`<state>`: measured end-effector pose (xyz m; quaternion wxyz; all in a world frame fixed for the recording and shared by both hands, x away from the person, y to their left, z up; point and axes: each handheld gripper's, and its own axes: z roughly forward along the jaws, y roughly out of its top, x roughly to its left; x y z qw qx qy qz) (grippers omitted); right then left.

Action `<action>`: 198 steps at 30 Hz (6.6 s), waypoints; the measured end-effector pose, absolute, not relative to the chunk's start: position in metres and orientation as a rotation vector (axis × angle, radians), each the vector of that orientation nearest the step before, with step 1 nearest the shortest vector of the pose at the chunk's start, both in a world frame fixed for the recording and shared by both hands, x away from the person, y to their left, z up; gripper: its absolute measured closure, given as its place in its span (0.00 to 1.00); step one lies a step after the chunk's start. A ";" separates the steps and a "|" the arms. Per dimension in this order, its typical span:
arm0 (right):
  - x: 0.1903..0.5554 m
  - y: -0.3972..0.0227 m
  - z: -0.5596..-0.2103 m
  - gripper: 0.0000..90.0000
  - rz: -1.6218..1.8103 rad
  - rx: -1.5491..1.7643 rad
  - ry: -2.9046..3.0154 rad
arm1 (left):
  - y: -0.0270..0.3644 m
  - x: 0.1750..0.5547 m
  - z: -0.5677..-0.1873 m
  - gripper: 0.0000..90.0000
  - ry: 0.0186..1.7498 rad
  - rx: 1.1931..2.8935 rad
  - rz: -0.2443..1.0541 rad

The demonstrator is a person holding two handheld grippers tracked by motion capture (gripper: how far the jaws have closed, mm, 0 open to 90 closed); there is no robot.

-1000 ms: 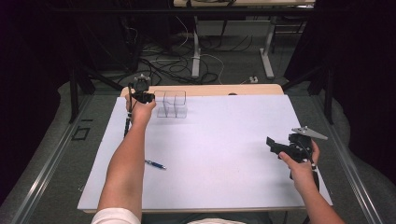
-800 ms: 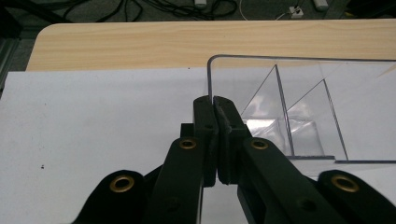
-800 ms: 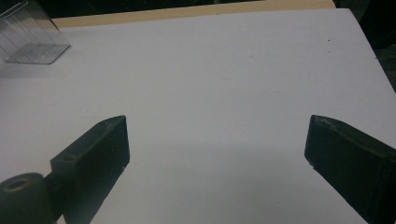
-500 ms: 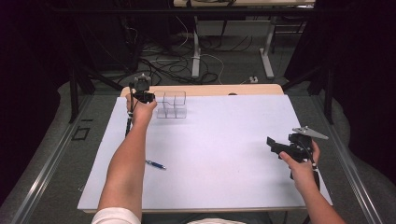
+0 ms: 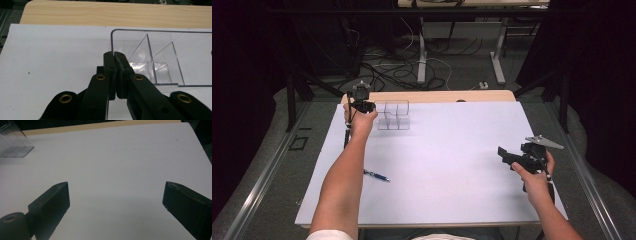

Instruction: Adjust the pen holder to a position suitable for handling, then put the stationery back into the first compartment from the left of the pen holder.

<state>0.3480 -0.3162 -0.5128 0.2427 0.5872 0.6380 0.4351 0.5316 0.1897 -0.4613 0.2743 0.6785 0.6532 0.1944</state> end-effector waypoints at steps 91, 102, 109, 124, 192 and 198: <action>0.348 -0.294 -0.510 0.12 1.187 1.488 1.831 | 0.248 0.356 -0.475 0.24 1.226 1.640 0.571; 0.348 -0.292 -0.509 0.09 1.189 1.476 1.827 | 0.248 0.342 -0.488 0.05 1.177 1.679 0.524; 0.348 -0.287 -0.511 0.05 1.168 1.451 1.877 | 0.247 0.332 -0.492 0.00 1.165 1.695 0.534; 0.347 -0.269 -0.511 0.12 1.141 1.298 1.952 | 0.249 0.326 -0.497 0.00 1.132 1.767 0.584; 0.362 -0.087 -0.527 0.47 1.265 0.747 2.524 | 0.254 0.329 -0.508 0.03 1.133 1.878 0.583; 0.366 -0.065 -0.535 0.48 1.331 0.706 2.527 | 0.255 0.330 -0.509 0.00 1.151 1.856 0.572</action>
